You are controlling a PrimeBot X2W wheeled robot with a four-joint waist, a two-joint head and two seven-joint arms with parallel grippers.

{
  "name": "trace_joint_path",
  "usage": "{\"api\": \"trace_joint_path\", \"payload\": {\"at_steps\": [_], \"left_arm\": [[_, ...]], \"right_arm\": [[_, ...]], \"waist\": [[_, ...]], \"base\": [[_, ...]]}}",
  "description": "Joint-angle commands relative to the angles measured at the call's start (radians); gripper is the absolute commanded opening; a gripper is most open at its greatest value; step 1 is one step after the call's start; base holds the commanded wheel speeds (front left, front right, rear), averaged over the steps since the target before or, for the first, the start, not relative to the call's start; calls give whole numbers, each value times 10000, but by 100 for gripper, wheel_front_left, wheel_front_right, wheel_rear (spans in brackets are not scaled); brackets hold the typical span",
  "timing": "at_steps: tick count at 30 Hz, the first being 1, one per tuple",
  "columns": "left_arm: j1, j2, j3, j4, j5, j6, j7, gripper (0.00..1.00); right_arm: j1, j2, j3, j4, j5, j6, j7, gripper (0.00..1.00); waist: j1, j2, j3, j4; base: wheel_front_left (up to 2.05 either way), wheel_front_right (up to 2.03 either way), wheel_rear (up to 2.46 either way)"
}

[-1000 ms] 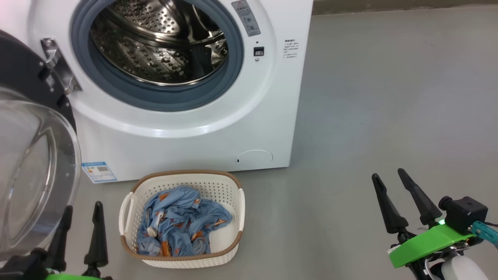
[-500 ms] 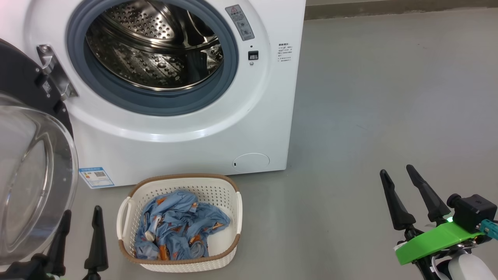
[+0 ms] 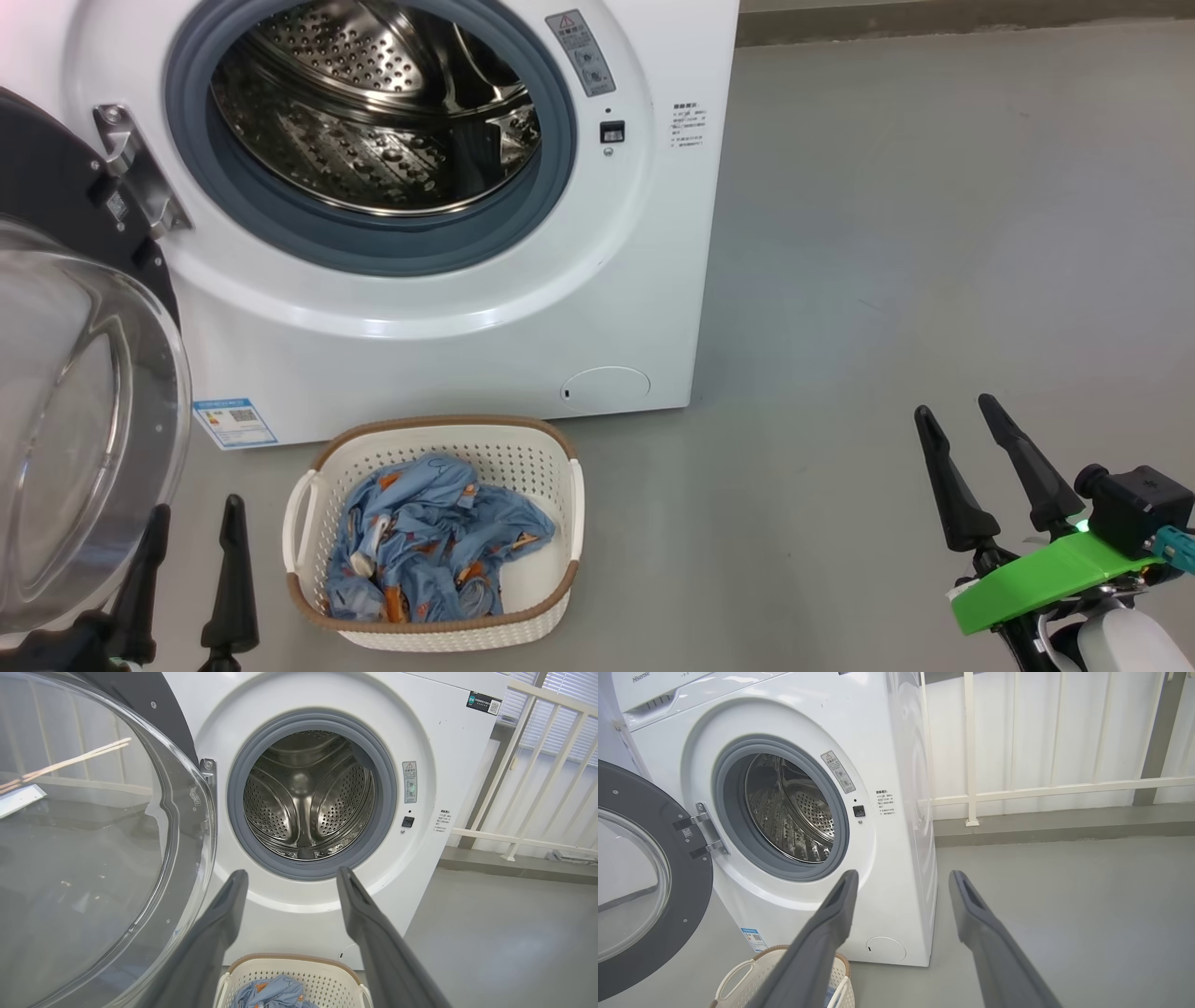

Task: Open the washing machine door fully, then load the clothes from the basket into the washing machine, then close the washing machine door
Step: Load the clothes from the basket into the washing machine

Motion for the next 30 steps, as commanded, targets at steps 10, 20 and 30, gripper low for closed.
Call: {"api": "trace_joint_path", "payload": {"at_steps": [10, 20, 30], "left_arm": [[-181, 105, 436, -91, 289, -157, -122, 100], [-202, 123, 458, -52, 441, -196, -122, 100], [-192, 116, 500, -66, 529, -218, -122, 100]], "right_arm": [[-35, -137, 235, -211, 0, 16, -120, 100], [-29, -137, 274, -202, 5, 16, -120, 100], [20, -139, 283, -235, 30, 16, -120, 100]], "waist": [[0, 0, -25, 54], [0, 0, -7, 62], [0, 0, 4, 89]], "base": [[0, 0, 0], [0, 0, 0], [0, 0, 0]]}}
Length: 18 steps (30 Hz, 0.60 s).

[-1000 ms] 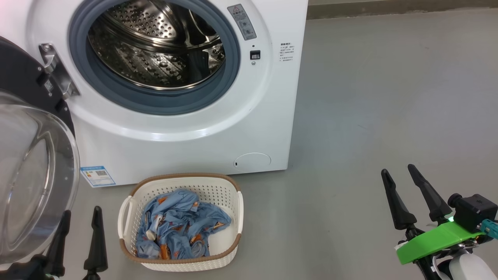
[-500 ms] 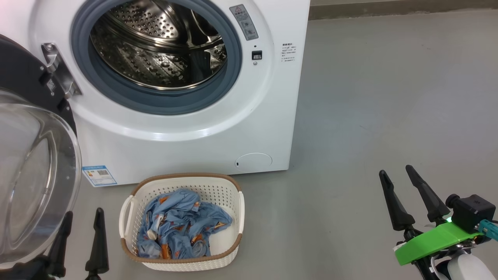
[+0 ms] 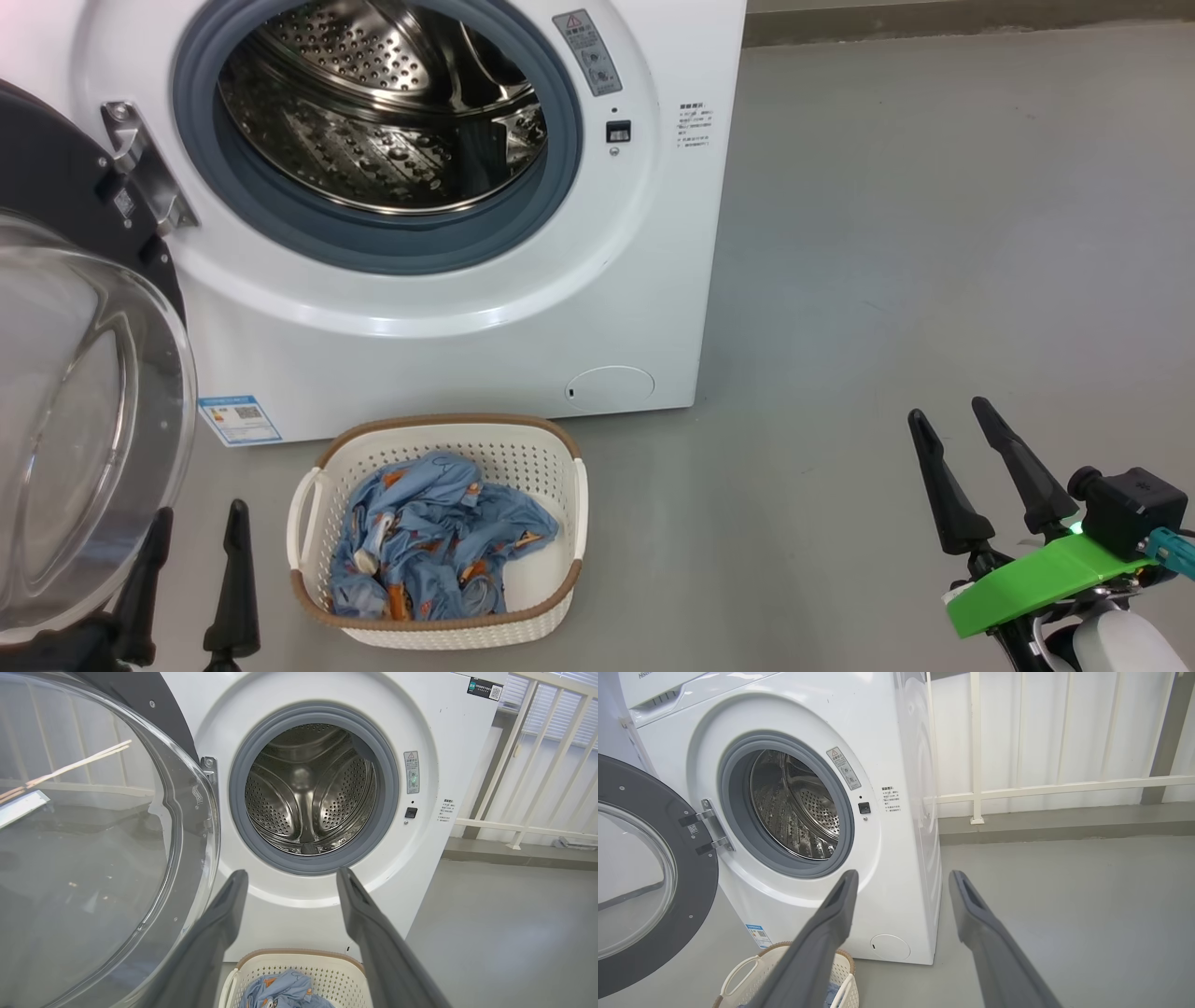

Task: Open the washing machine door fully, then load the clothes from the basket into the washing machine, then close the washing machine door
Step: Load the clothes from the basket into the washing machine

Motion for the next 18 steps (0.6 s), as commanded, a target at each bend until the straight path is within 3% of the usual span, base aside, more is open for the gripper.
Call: {"api": "trace_joint_path", "payload": {"at_steps": [1, 18], "left_arm": [[-193, 133, 400, -217, 92, -52, -122, 100], [-228, 100, 476, -185, 179, -66, -122, 100]], "right_arm": [[15, -144, 172, -262, 30, 16, -120, 100], [-17, -126, 168, -271, 6, 16, -120, 100]], "waist": [[0, 0, 10, 7], [0, 0, 17, 32]], "base": [[0, 0, 0], [0, 0, 0]]}}
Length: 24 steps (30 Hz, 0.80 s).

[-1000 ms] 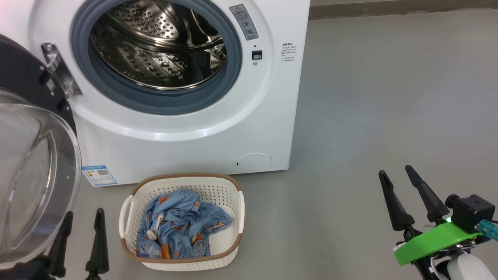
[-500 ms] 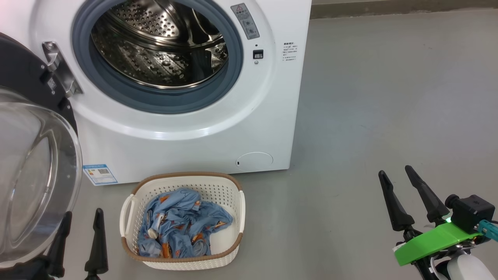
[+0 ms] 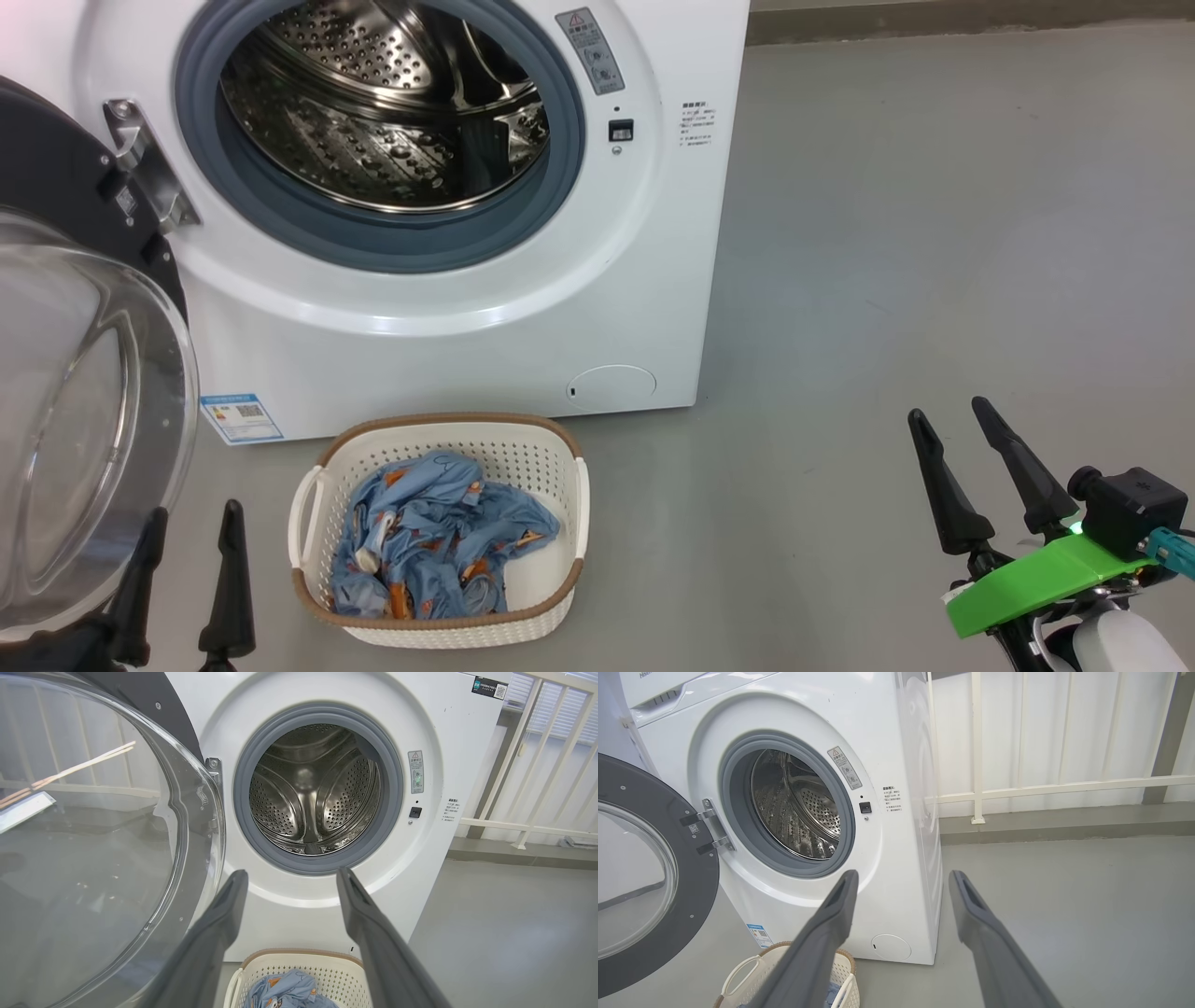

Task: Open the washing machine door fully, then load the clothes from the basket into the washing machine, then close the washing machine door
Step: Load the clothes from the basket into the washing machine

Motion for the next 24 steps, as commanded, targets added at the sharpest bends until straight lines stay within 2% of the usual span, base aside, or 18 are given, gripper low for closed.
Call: {"api": "trace_joint_path", "payload": {"at_steps": [1, 12, 24], "left_arm": [[-227, 110, 387, -191, 110, -57, -122, 100], [-274, 103, 438, -149, 183, -55, -122, 100], [-320, 84, 454, -129, 217, -48, -122, 100]], "right_arm": [[-22, -127, 170, -262, 7, 16, -120, 100], [-39, -106, 140, -258, 2, 16, -120, 100], [-46, -106, 146, -256, 24, 16, -120, 100]], "waist": [[0, 0, -1, -2], [0, 0, 34, 9], [0, 0, 57, 43]], "base": [[0, 0, 0], [6, -6, 0], [76, -76, 0]]}}
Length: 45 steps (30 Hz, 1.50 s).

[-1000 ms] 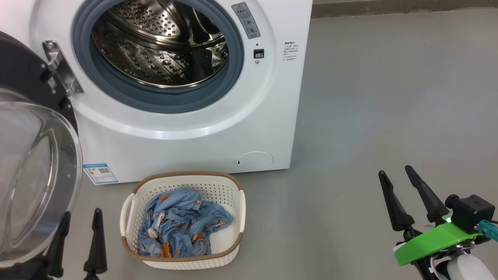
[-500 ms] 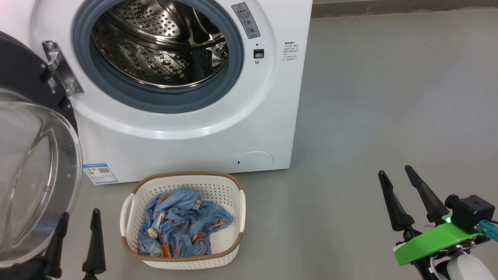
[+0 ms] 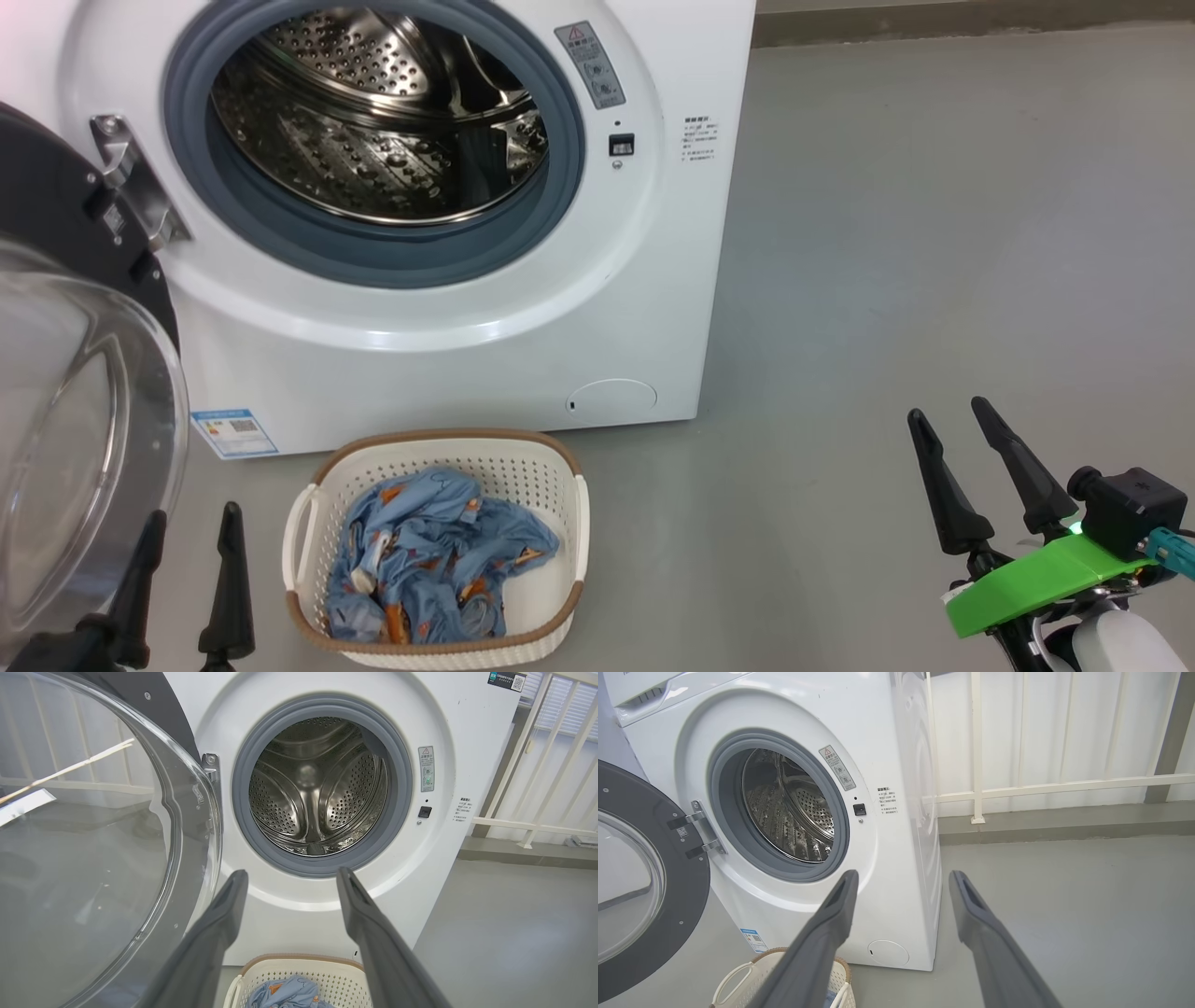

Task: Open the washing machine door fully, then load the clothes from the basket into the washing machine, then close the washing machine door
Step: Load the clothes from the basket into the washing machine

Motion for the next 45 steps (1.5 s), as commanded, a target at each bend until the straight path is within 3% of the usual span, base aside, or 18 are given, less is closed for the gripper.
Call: {"api": "trace_joint_path", "payload": {"at_steps": [1, 30, 45], "left_arm": [[-320, 145, 371, -210, 134, -48, -122, 100], [-376, 139, 388, -229, 147, -12, -122, 100], [-393, 176, 313, -230, 96, -28, -122, 100]], "right_arm": [[-49, -121, 153, -257, 24, 16, -120, 100], [-91, -79, 168, -261, 19, 16, -120, 100], [-89, -116, 207, -270, 16, 16, -120, 100]], "waist": [[0, -1, 7, 7], [0, -1, 107, 9], [0, -1, 152, 51]], "base": [[85, -85, 0], [80, -80, 0], [9, -9, 0]]}}
